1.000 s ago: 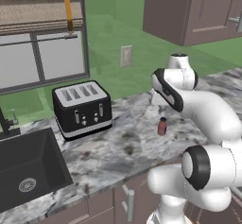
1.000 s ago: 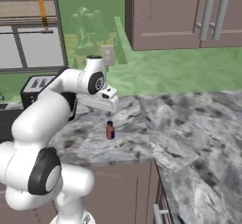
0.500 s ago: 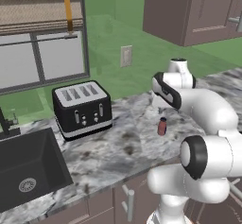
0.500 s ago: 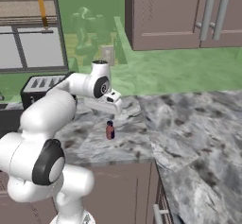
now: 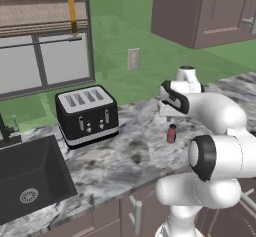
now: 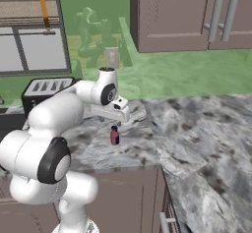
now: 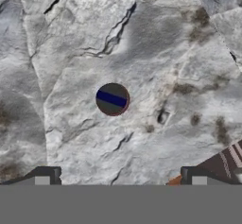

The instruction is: There is a wine glass and glass cup on the dining counter. Place the wine bottle next to the wine glass and the juice bottle next to the glass cup.

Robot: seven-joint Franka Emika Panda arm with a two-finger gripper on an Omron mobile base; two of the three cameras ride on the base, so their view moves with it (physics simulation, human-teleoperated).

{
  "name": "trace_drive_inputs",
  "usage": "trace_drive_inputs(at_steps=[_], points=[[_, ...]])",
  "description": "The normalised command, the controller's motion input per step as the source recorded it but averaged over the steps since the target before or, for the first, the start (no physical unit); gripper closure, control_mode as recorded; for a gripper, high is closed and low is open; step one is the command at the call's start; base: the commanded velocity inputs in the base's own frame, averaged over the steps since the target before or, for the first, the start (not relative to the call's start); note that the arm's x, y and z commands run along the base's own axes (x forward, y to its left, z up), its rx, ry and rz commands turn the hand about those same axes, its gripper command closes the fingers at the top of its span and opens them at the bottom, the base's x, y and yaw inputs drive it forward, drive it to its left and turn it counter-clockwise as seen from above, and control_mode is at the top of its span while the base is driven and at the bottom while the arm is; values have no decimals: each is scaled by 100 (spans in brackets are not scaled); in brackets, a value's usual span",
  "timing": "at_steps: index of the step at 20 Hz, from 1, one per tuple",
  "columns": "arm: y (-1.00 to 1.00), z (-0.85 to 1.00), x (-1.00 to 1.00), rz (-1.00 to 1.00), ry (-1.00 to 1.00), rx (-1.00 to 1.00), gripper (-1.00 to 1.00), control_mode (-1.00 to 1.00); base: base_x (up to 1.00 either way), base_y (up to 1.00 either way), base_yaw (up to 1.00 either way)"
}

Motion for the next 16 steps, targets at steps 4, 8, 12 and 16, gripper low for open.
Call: trace_drive_inputs(at_steps=[4, 8, 12, 16], points=[[0, -13, 24, 0, 0, 0, -100, -100, 0, 0, 0], [0, -16, 23, 0, 0, 0, -100, -100, 0, 0, 0], [0, -16, 20, 0, 0, 0, -100, -100, 0, 0, 0], [0, -16, 19, 0, 0, 0, -100, -100, 0, 0, 0]])
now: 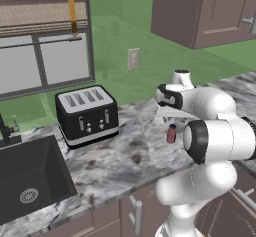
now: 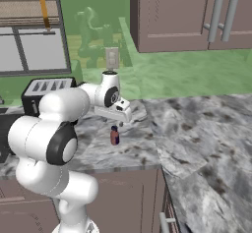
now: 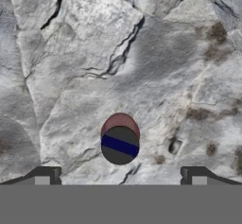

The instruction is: There is a wine glass and glass cup on the dining counter. Place the wine bottle next to the wine glass and the juice bottle next to the glass cup.

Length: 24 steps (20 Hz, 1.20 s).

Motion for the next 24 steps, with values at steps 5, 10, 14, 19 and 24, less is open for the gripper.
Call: trace_drive_inputs(at_steps=[5, 10, 14, 19, 24], points=[[0, -20, 10, 0, 0, 0, -100, -100, 0, 0, 0], [0, -18, 13, 0, -1, 0, -100, -100, 0, 0, 0], [0, -14, 6, 0, 0, 0, -100, -100, 0, 0, 0], [-2, -3, -4, 0, -1, 0, -100, -100, 0, 0, 0], [-3, -4, -6, 0, -1, 0, -100, -100, 0, 0, 0]])
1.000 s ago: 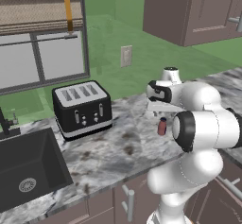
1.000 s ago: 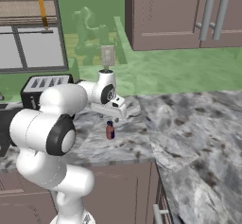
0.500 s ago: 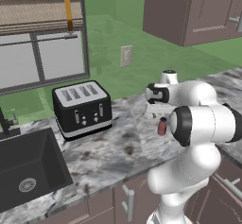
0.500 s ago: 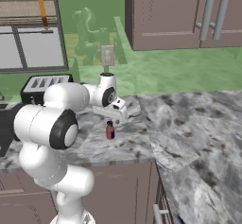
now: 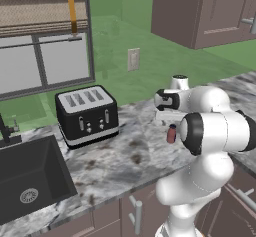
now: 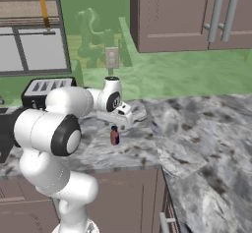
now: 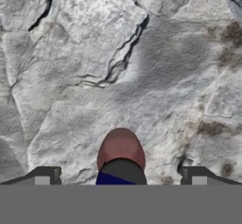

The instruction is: There is a wine glass and glass cup on the dining counter. Place the wine bottle next to the wine glass and the juice bottle next to the glass cup.

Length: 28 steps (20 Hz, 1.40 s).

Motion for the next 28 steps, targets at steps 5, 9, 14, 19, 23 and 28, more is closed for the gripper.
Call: trace_drive_inputs(at_steps=[5, 9, 14, 19, 23, 28], points=[[-4, -10, -2, 0, 0, 0, -100, -100, 0, 0, 0], [0, -15, 0, 0, 0, 0, -100, -100, 0, 0, 0], [0, -9, 0, 0, -1, 0, -100, -100, 0, 0, 0], [0, -5, 2, 0, -1, 0, -100, -100, 0, 0, 0], [0, -2, 0, 0, 0, 0, -100, -100, 0, 0, 0], [0, -2, -3, 0, 0, 0, -100, -100, 0, 0, 0]])
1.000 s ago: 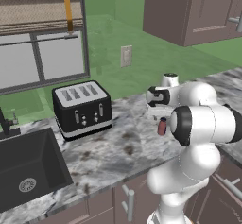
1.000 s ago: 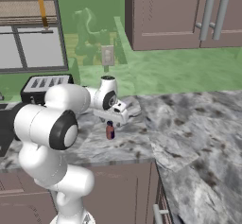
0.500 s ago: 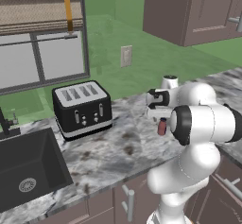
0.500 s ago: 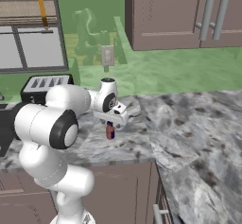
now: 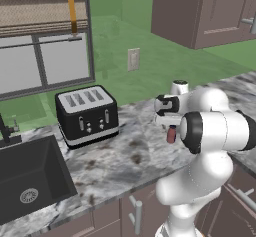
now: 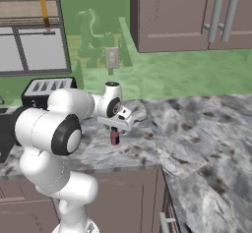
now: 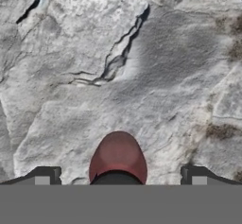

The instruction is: There is a wine glass and glass cup on the dining counter. Place the wine bottle next to the wine glass and the juice bottle next to the glass cup.

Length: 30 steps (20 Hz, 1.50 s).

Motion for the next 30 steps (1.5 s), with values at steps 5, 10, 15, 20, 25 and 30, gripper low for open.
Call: trace_drive_inputs(at_steps=[5, 10, 15, 20, 25, 30], points=[[0, -7, 0, 0, 0, 0, 100, -100, 0, 0, 0], [0, -5, 0, 0, 0, 0, 100, -100, 0, 0, 0], [-1, 2, -6, 0, 0, 0, 100, -100, 0, 0, 0], [0, 33, -22, 0, 0, 0, 100, -100, 0, 0, 0], [0, 42, -39, 3, -4, 0, 100, -100, 0, 0, 0], [2, 30, -46, 5, -3, 0, 100, -100, 0, 0, 0]])
